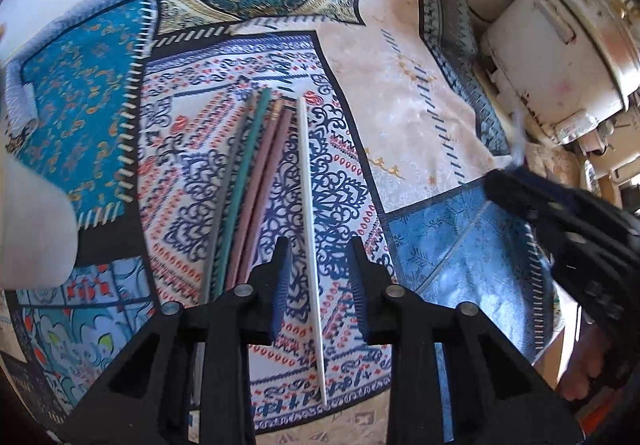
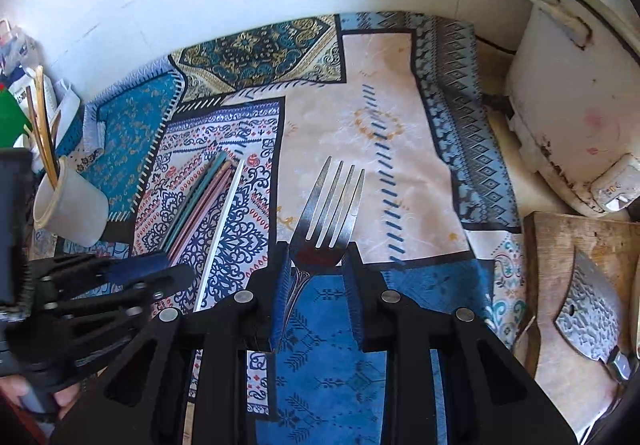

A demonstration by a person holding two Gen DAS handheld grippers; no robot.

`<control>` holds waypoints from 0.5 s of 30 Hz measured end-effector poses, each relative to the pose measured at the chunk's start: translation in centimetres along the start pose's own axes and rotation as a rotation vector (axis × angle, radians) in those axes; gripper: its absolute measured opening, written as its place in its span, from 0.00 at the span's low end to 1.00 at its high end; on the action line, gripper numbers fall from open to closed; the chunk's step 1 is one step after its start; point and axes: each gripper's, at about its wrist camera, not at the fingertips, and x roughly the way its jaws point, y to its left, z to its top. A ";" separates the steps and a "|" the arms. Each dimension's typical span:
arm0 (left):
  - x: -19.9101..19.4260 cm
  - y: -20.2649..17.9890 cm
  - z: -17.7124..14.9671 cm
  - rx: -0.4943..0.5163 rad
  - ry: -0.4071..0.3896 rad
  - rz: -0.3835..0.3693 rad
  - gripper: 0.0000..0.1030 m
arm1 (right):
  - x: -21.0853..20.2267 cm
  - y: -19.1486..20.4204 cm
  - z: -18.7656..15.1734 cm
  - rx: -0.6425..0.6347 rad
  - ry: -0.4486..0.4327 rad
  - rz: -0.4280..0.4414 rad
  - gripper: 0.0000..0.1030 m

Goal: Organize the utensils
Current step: 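Grasp a white chopstick with the left tool while the right tool lifts the fork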

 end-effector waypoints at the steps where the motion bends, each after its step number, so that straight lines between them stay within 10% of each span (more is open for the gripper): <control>1: 0.6 -0.4 0.3 0.012 0.005 0.017 0.25 | -0.2 -0.2 0.0 0.001 -0.007 0.000 0.23; 8: 3.5 -1.6 2.0 0.056 0.018 0.131 0.17 | -0.6 -1.2 0.0 0.015 -0.029 0.021 0.23; 15: 4.5 -1.6 3.9 0.041 0.028 0.071 0.17 | -1.8 -2.4 0.1 0.046 -0.049 0.032 0.23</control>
